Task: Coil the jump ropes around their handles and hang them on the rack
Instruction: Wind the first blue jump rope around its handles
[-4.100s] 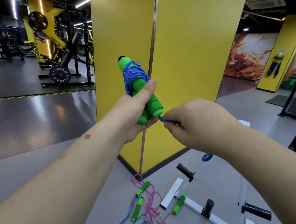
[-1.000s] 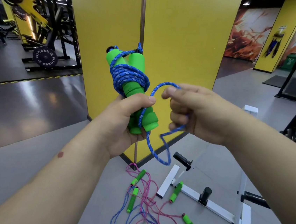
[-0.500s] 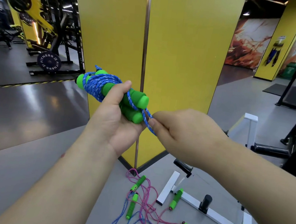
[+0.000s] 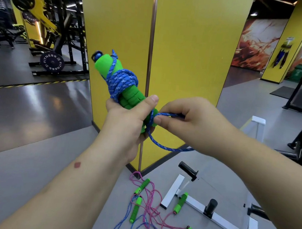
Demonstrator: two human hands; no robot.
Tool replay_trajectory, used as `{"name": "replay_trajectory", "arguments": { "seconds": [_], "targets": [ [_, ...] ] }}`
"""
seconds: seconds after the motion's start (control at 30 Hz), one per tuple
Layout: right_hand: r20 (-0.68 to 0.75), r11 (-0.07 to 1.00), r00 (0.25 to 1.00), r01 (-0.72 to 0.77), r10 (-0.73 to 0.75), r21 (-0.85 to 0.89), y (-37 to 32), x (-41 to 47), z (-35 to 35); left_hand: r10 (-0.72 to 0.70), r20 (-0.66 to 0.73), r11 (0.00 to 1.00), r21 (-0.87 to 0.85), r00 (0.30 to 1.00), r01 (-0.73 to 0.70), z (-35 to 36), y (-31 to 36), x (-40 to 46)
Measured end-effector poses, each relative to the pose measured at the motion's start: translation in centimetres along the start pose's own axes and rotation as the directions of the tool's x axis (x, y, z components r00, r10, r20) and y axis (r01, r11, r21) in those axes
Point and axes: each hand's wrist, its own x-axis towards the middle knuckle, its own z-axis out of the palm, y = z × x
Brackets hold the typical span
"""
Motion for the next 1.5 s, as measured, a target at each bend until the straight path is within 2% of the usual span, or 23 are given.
{"name": "replay_trajectory", "arguments": {
  "seconds": [0.1, 0.23, 0.33, 0.47, 0.67, 0.7, 0.77, 0.83, 0.87, 0.97, 1.1, 1.17, 1.27, 1.33, 1.43, 1.5],
  "targets": [
    [-0.021, 0.971, 0.991, -0.122, 0.129, 0.206, 0.7, 0.5, -0.5, -0.077, 0.054, 0.989, 0.134, 0.996, 0.069, -0.7, 0.2, 0.2],
    [0.009, 0.957, 0.987, -0.159, 0.162, 0.244, 1.7, 1.1, -1.2, -0.215, 0.167, 0.959, 0.224, 0.962, 0.175, -1.1, 0.3, 0.0],
    [0.02, 0.937, 0.987, -0.158, 0.16, 0.31, 2.2, 1.4, -1.2, -0.331, 0.293, 0.935, 0.232, 0.897, 0.269, -1.4, 0.9, -0.4],
    [0.048, 0.811, 0.967, -0.235, 0.249, 0.536, 3.0, 1.7, -0.6, -0.427, 0.477, 0.881, 0.029, 0.768, 0.473, -1.5, 1.5, -0.8],
    [0.107, 0.763, 0.924, -0.365, 0.367, 0.533, 2.8, 1.3, 1.3, -0.436, 0.625, 0.679, -0.243, 0.647, 0.693, -1.3, 1.6, -0.4],
    [0.115, 0.771, 0.918, -0.383, 0.38, 0.509, 2.5, 1.2, 1.5, -0.44, 0.622, 0.661, -0.265, 0.648, 0.702, -1.2, 1.6, -0.4],
    [0.05, 0.85, 0.916, -0.389, 0.398, 0.354, 1.8, 1.1, 1.6, -0.445, 0.554, 0.669, -0.316, 0.703, 0.672, -0.8, 1.5, -0.3],
    [-0.04, 0.942, 0.941, -0.335, 0.336, 0.033, 1.2, 0.8, 1.9, -0.439, 0.428, 0.703, -0.384, 0.79, 0.599, -0.5, 1.5, -0.1],
    [-0.046, 0.948, 0.956, -0.292, 0.288, -0.127, 0.8, 0.6, 2.0, -0.436, 0.354, 0.723, -0.41, 0.828, 0.556, -0.3, 1.4, 0.1],
    [0.011, 0.884, 0.98, -0.175, 0.199, -0.434, -0.5, 0.1, 2.2, -0.454, 0.212, 0.751, -0.431, 0.866, 0.5, 0.2, 1.8, 0.0],
    [0.108, 0.81, 0.989, -0.017, 0.1, -0.586, -1.3, 0.0, 1.2, -0.435, 0.19, 0.764, -0.439, 0.88, 0.473, 0.7, 1.8, -0.4],
    [0.145, 0.795, 0.989, 0.065, 0.029, -0.603, -1.5, -0.2, 1.1, -0.403, 0.179, 0.787, -0.433, 0.898, 0.439, 0.8, 1.6, -0.6],
    [0.113, 0.785, 0.989, 0.148, -0.101, -0.601, -1.8, -0.5, 1.1, -0.317, 0.106, 0.865, -0.374, 0.942, 0.333, 0.7, 1.1, -0.5],
    [0.079, 0.841, 0.989, 0.15, -0.128, -0.52, -1.6, -0.5, 1.1, -0.219, 0.049, 0.901, -0.374, 0.975, 0.221, 0.6, 0.7, -0.3],
    [0.011, 0.988, 1.0, 0.009, -0.008, -0.154, -1.3, -0.6, 1.0, -0.072, -0.089, 0.968, -0.246, 0.993, 0.048, 0.5, 0.3, -0.2],
    [0.012, 0.986, 0.995, -0.096, 0.095, 0.139, -1.5, -0.4, 0.8, -0.023, -0.108, 0.99, -0.138, 0.994, 0.008, 0.6, 0.3, -0.3]
  ]
}}
